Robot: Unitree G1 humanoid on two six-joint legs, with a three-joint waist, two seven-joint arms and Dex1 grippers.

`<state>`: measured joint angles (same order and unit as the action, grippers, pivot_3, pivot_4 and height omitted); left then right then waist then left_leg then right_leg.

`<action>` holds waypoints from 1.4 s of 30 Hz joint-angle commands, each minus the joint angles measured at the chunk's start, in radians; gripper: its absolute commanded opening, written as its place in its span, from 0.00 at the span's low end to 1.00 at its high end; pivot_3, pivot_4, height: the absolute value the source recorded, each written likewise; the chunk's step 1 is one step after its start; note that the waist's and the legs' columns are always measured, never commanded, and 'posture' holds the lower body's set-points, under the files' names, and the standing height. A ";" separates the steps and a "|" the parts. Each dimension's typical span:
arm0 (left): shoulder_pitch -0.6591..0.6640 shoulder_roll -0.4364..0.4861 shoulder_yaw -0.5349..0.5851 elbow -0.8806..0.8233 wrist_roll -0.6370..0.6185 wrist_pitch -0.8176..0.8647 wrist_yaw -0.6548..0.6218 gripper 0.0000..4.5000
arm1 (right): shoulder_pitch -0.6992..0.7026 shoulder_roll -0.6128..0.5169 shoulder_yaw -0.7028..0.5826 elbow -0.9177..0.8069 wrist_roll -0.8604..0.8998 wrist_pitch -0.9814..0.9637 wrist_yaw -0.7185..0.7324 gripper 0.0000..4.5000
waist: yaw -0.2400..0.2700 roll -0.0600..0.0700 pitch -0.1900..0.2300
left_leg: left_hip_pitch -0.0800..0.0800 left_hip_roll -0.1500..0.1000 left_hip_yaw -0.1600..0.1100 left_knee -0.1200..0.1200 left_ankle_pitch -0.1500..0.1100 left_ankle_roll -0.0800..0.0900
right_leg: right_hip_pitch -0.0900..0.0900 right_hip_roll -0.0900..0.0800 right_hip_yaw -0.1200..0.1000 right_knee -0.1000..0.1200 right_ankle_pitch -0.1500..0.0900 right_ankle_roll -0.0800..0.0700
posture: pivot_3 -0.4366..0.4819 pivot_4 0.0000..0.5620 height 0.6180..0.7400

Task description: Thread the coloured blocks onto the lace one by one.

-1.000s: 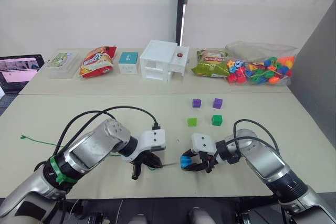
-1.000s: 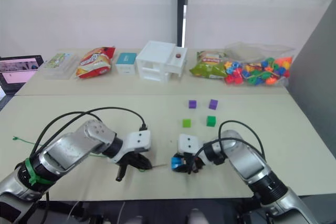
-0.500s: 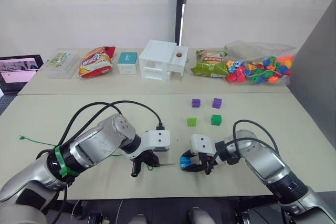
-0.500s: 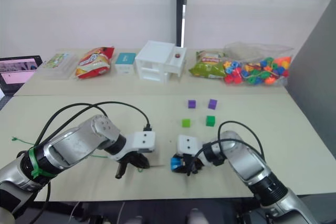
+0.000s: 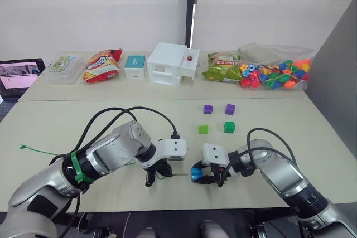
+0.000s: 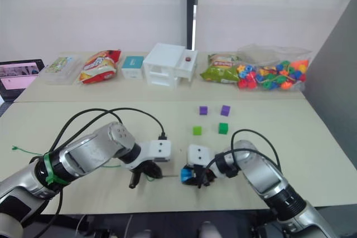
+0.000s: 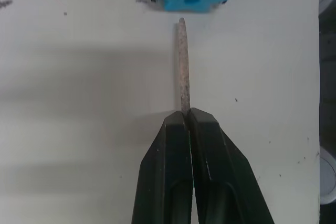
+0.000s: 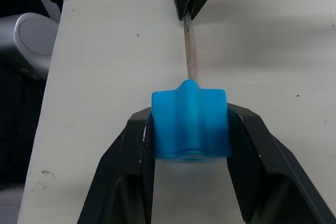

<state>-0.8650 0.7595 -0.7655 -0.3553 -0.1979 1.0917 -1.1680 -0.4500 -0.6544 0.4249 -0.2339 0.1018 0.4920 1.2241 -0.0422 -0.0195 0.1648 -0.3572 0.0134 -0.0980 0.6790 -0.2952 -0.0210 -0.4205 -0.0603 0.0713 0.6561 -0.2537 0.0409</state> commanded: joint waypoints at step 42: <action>-0.049 -0.005 0.082 -0.076 -0.096 0.069 0.014 0.00 | 0.021 -0.012 0.020 -0.036 0.012 0.023 0.004 0.30 | 0.000 0.000 0.000 | 0.000 0.000 0.000 0.001 0.000 0.000 | 0.000 0.000 0.000 0.001 0.000 0.000 | 0.48 0.27 1.00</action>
<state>-0.8893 0.7506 -0.7269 -0.3973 -0.2800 1.1606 -1.1543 -0.4431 -0.6627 0.4260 -0.2535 0.1025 0.5194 1.2193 -0.0419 -0.0194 0.1648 -0.3573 0.0133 -0.0981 0.6797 -0.2952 -0.0210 -0.4206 -0.0604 0.0714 0.6567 -0.2537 0.0409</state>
